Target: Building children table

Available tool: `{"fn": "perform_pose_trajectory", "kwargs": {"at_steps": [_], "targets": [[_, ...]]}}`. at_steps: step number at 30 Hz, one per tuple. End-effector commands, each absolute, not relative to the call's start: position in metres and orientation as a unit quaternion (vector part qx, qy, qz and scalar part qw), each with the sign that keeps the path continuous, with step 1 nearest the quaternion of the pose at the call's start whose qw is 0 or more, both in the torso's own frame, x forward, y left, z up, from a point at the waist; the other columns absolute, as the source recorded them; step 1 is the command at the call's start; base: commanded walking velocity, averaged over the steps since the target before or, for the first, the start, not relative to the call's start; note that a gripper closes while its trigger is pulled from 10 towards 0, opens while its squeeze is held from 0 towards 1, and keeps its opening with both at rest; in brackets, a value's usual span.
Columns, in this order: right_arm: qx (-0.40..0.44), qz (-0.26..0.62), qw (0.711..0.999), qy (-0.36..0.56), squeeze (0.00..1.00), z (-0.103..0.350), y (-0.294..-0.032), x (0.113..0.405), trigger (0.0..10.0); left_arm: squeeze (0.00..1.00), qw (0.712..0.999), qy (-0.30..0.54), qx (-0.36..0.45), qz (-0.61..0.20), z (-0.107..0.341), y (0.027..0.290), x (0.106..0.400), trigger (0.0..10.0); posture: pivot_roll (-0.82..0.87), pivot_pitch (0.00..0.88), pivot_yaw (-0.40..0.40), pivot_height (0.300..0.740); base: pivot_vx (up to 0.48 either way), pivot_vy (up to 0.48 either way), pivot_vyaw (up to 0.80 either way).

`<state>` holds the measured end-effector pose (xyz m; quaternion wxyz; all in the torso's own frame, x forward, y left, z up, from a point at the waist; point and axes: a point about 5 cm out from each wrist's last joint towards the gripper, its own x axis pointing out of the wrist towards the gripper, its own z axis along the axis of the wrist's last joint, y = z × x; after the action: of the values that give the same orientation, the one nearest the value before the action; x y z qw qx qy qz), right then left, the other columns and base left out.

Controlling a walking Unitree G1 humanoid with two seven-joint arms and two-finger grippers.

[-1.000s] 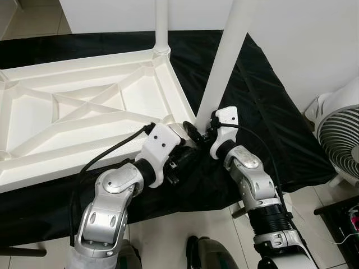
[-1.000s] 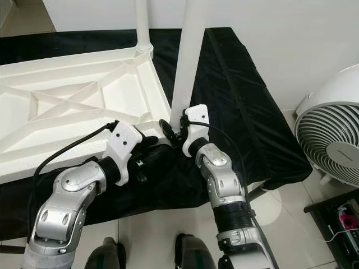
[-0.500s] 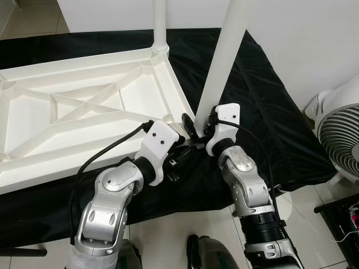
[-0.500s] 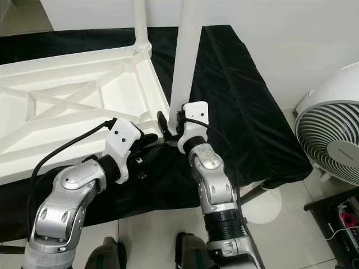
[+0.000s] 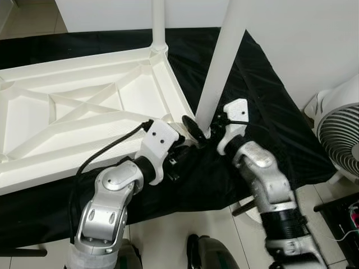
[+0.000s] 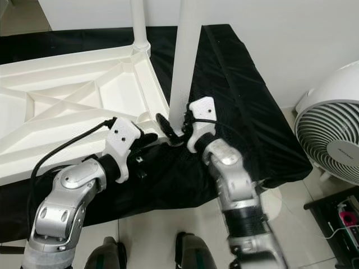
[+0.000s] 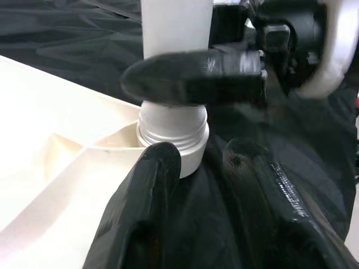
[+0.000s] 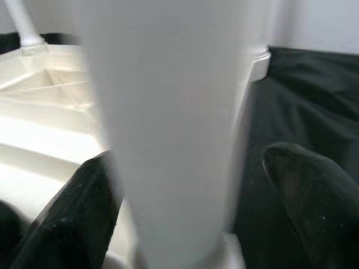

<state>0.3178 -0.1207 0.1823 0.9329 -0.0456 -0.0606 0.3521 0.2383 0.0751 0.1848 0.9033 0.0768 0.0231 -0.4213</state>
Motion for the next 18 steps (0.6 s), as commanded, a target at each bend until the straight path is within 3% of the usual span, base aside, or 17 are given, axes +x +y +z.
{"fn": "perform_pose_trajectory", "kwargs": {"at_steps": [1,4,5,11,12,18], "targets": [[-0.048,0.382,0.921,-0.059,0.00,0.179,-0.121,0.323,4.8,0.00,0.910,0.028,0.073,-0.407,0.183,0.074,0.240,10.0,-0.08,0.121,0.002,0.740,0.000,0.000,0.00],[-0.048,0.382,0.921,-0.059,0.00,0.179,-0.121,0.323,4.8,0.00,0.910,0.028,0.073,-0.407,0.183,0.074,0.240,10.0,-0.08,0.121,0.002,0.740,0.000,0.000,0.00],[-0.053,0.390,0.917,-0.054,0.00,0.177,-0.119,0.328,0.1,0.00,0.910,0.027,0.073,-0.407,0.184,0.074,0.240,10.0,-0.07,0.121,-0.004,0.740,0.000,0.000,0.00],[-0.050,0.396,0.916,-0.044,0.00,0.172,-0.112,0.327,0.0,0.00,0.914,0.029,0.073,-0.399,0.184,0.076,0.238,10.0,-0.05,0.125,-0.016,0.740,0.000,0.000,0.00],[-0.040,0.368,0.928,-0.031,0.00,0.169,-0.111,0.322,0.0,0.00,0.917,0.032,0.071,-0.392,0.183,0.077,0.235,10.0,-0.04,0.131,-0.026,0.740,0.000,0.000,0.00],[-0.035,0.350,0.936,-0.028,0.00,0.168,-0.113,0.320,0.0,0.00,0.918,0.033,0.070,-0.390,0.183,0.078,0.234,10.0,-0.04,0.134,-0.029,0.740,0.000,0.000,0.00]]}}
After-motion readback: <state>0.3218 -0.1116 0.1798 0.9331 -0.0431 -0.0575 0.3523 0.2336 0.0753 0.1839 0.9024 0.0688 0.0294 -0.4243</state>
